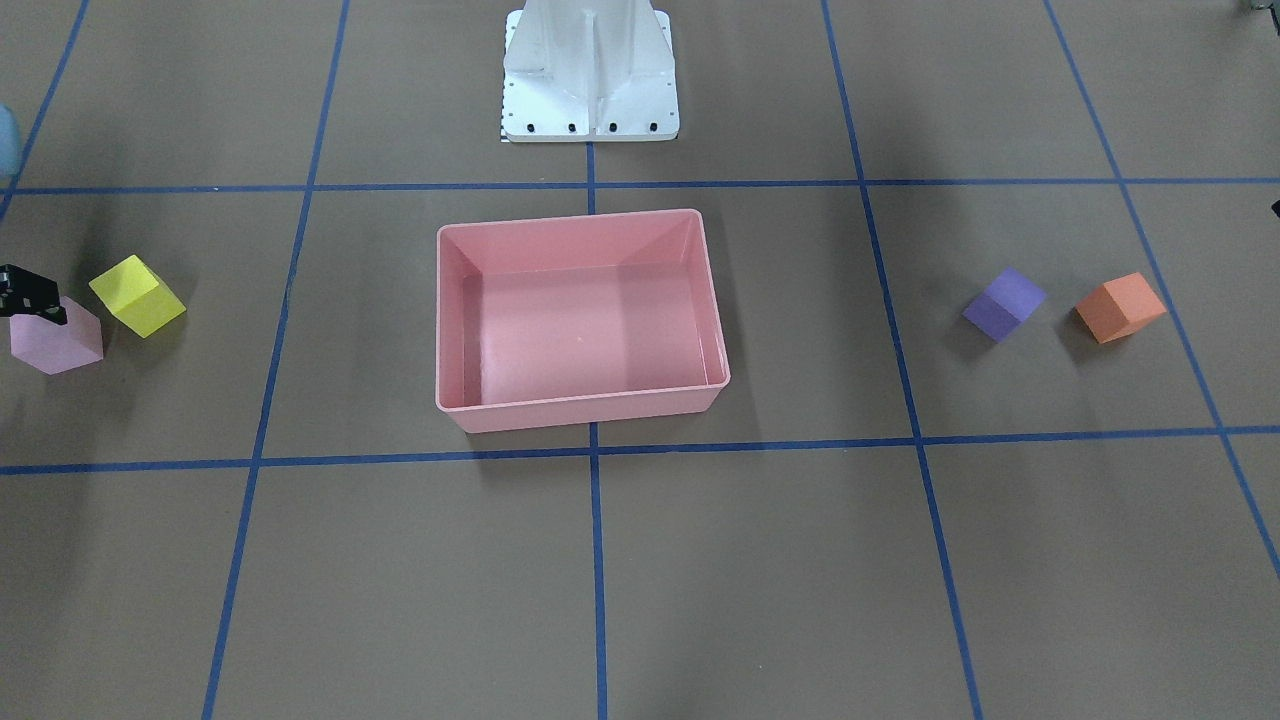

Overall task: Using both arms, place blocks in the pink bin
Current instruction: 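Lower the right gripper onto the light pink cube and grasp it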

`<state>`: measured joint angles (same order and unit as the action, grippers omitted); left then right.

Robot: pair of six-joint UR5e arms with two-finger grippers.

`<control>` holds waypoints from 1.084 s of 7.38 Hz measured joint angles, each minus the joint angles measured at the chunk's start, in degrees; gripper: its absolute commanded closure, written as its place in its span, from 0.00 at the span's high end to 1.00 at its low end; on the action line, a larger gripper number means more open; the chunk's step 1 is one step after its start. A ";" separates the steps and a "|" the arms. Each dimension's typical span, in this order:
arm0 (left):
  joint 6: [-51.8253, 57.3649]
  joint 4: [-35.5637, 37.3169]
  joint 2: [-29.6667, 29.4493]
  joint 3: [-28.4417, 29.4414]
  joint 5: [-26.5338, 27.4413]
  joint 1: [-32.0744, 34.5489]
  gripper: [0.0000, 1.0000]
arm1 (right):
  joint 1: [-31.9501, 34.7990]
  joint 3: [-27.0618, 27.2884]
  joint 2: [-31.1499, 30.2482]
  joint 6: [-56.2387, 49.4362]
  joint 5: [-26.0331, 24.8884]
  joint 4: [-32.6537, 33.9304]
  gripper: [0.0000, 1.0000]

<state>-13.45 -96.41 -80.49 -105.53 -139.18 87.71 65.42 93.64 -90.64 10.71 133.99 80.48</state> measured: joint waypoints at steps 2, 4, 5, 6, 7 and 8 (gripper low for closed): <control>0.06 0.00 -0.02 -0.05 -0.03 0.00 1.00 | -1.55 -0.85 0.11 1.61 -0.27 -0.35 0.98; 0.08 -0.06 -0.02 -0.10 -0.04 0.00 1.00 | -3.21 -2.19 0.58 1.63 -0.51 -0.46 0.40; 0.08 -0.08 -0.02 -0.11 -0.04 0.00 1.00 | -3.63 -2.68 0.67 1.50 -0.64 -0.48 0.00; 0.09 -0.11 -0.02 -0.14 -0.06 0.00 1.00 | -3.81 -3.18 0.81 1.19 -0.71 -0.49 0.00; 0.09 -0.43 -0.02 -0.17 -0.12 0.00 1.00 | -3.73 -3.28 1.07 0.75 -0.66 -0.50 0.00; 0.07 -1.16 -0.02 -0.19 -0.15 0.00 1.00 | -2.90 -2.12 1.26 0.42 -0.42 -0.35 0.00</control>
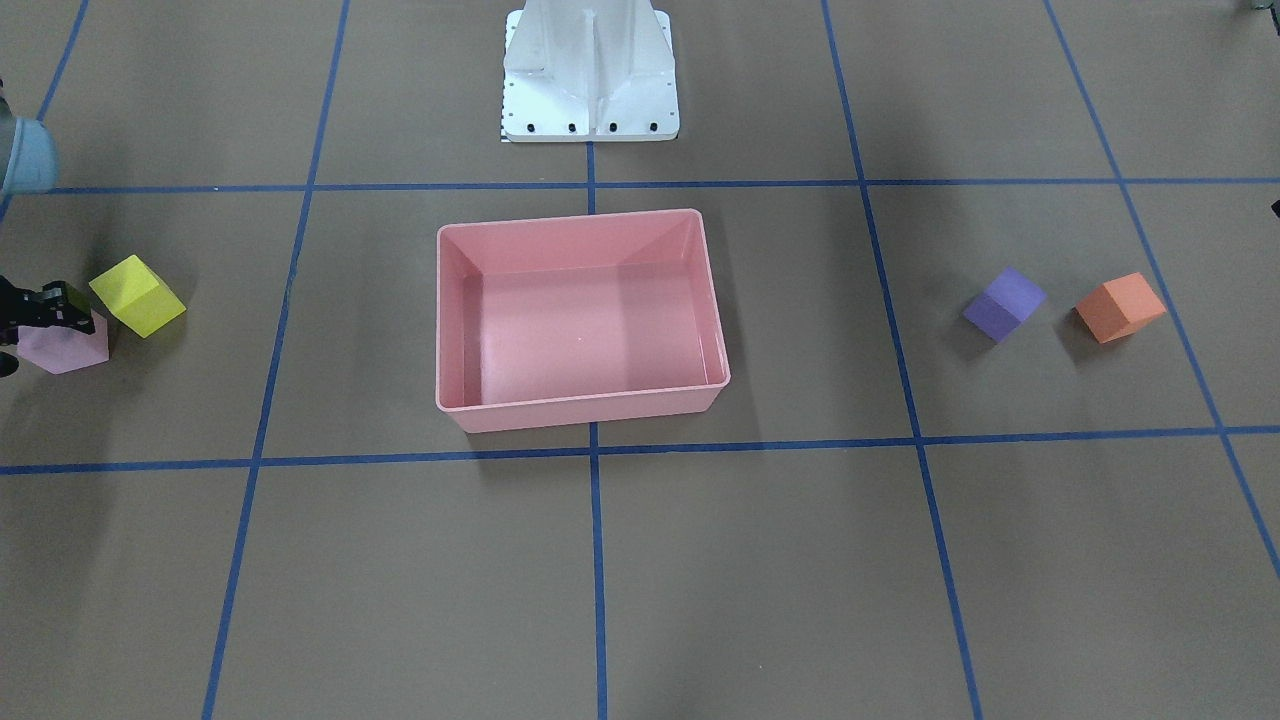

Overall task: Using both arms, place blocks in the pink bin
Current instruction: 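Lower the right gripper onto the light pink cube and grasp it, then carry pink cube into bin with right gripper while left reaches purple cube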

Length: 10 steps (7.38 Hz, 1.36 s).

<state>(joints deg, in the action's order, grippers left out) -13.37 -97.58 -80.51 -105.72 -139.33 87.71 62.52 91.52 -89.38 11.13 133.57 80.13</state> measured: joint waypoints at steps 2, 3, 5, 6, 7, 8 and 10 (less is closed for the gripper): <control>-0.06 -0.94 -0.11 -0.04 -0.12 0.00 1.00 | 3.86 4.00 1.19 0.11 0.86 0.80 0.00; -0.34 -1.29 -0.36 -0.11 -0.19 -0.05 1.00 | 5.17 5.58 3.50 1.70 1.22 2.30 0.00; -5.07 -3.74 -1.98 -0.09 -0.14 -3.40 1.00 | 4.93 8.34 11.69 13.62 2.16 7.26 0.00; -11.47 -4.60 -3.94 -0.07 0.05 -7.84 1.00 | 2.38 9.52 16.05 23.30 2.61 8.18 0.00; -19.29 -5.06 -5.90 -0.07 0.33 -12.52 1.00 | -1.69 10.11 20.73 33.42 2.35 8.45 0.00; -26.45 -5.35 -7.53 -0.01 0.54 -16.38 1.00 | -6.32 10.22 25.27 43.28 1.01 8.48 0.00; -36.59 -5.84 -9.29 -0.15 2.90 -21.87 0.99 | -14.46 10.06 32.07 57.16 -4.12 8.36 0.00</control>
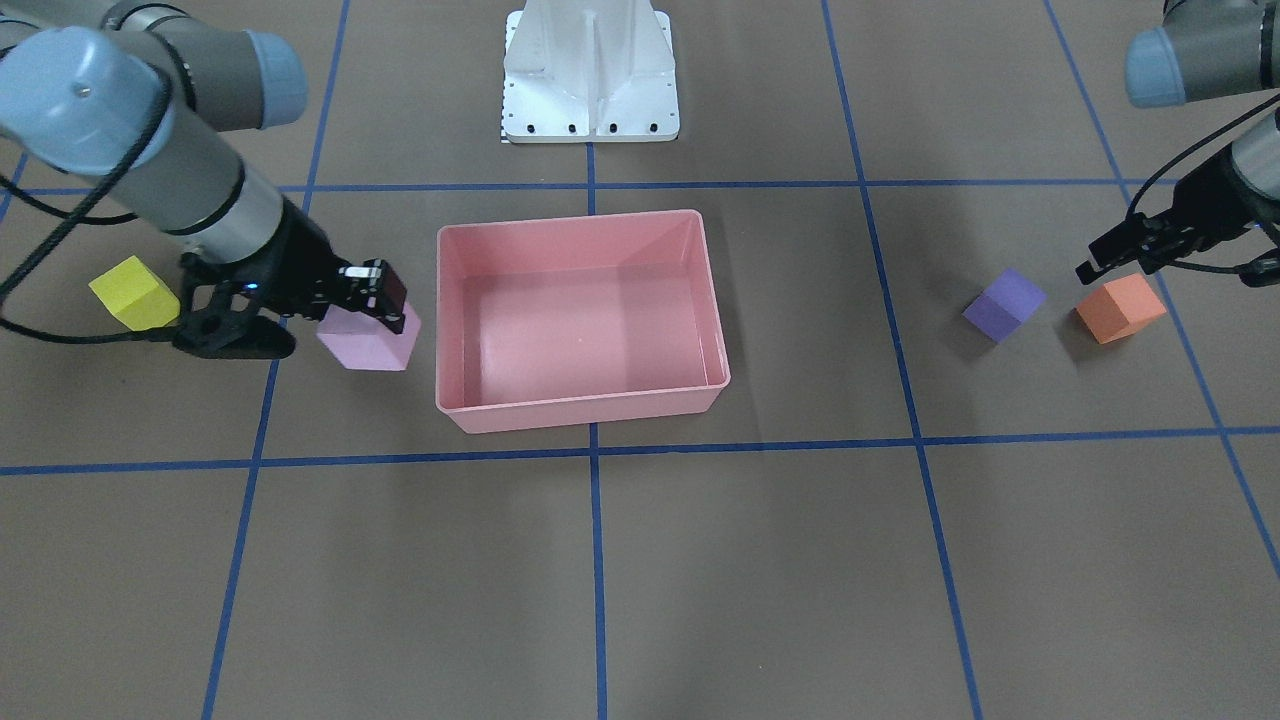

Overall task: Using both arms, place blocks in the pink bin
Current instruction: 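Carry pink cube into bin with right gripper while left reaches purple cube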

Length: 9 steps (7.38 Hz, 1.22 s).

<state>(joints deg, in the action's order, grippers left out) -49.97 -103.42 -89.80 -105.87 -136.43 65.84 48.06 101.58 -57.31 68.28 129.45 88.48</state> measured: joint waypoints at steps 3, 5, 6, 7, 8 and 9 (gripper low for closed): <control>-7.47 -0.77 -1.10 -0.17 3.28 -4.80 1.00 | -9.03 -0.71 2.78 9.40 -7.85 -3.24 0.13; -9.24 -0.76 -0.74 0.82 3.57 -6.93 1.00 | -12.48 -1.69 2.88 11.09 -11.22 -4.43 0.67; -9.50 -0.78 -0.72 2.01 3.59 -7.71 1.00 | -13.25 -2.22 2.90 11.24 -11.75 -4.57 0.98; -9.77 -0.87 -0.88 3.56 3.57 -8.36 1.00 | -13.74 -2.65 2.89 11.24 -12.08 -4.82 0.99; -10.88 -0.91 -1.39 4.95 3.57 -9.32 1.00 | -14.16 -2.96 2.85 11.28 -12.53 -5.50 0.99; -13.09 -0.94 -2.11 5.99 3.58 -10.29 1.00 | -14.46 -3.17 2.85 11.41 -13.02 -6.18 0.99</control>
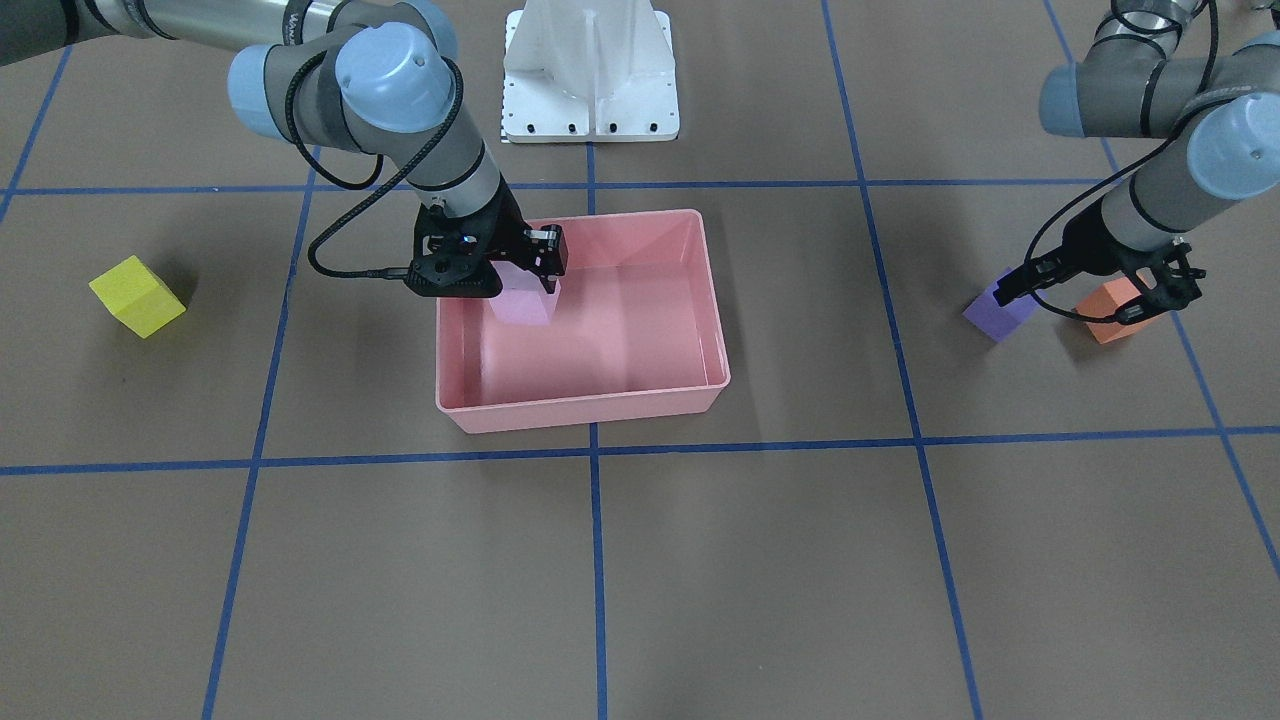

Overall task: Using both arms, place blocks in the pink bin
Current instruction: 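Carry pink cube into bin with right gripper while left reaches purple cube, then release pink cube, withdraw right gripper while left gripper lifts purple cube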

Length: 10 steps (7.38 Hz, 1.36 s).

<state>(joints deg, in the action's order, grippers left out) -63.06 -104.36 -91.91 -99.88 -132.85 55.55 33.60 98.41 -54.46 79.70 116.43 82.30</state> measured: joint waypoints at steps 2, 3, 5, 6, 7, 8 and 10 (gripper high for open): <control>-3.44 -0.05 -0.76 0.82 -0.03 -1.00 1.00 | -0.16 -0.05 0.04 0.17 -0.35 -0.48 0.99; -4.02 -0.11 -0.79 1.44 -0.06 -1.41 1.00 | -0.17 0.05 0.05 0.23 -0.39 -0.55 0.99; -4.31 -0.30 -1.00 3.19 -0.12 -1.83 0.87 | 0.05 0.43 0.05 0.28 -0.41 -0.63 0.99; -4.34 -0.43 -1.04 3.67 -0.12 -2.06 0.14 | 0.26 0.51 0.04 0.28 -0.43 -0.65 0.99; -4.35 -0.62 -1.05 3.86 -0.15 -2.29 0.00 | 0.79 0.65 -0.07 0.27 -0.43 -0.64 0.99; -4.37 -0.71 -1.09 3.76 -0.25 -2.40 0.00 | 2.27 1.53 -0.90 0.21 -0.09 -0.60 0.98; -5.82 -0.12 -2.05 0.12 -3.12 -2.35 0.00 | 9.37 5.47 -6.71 -0.62 4.84 -0.55 0.97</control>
<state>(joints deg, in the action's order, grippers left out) -68.88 -104.48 -93.96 -99.76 -135.97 53.20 42.97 103.88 -61.16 79.08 121.27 81.75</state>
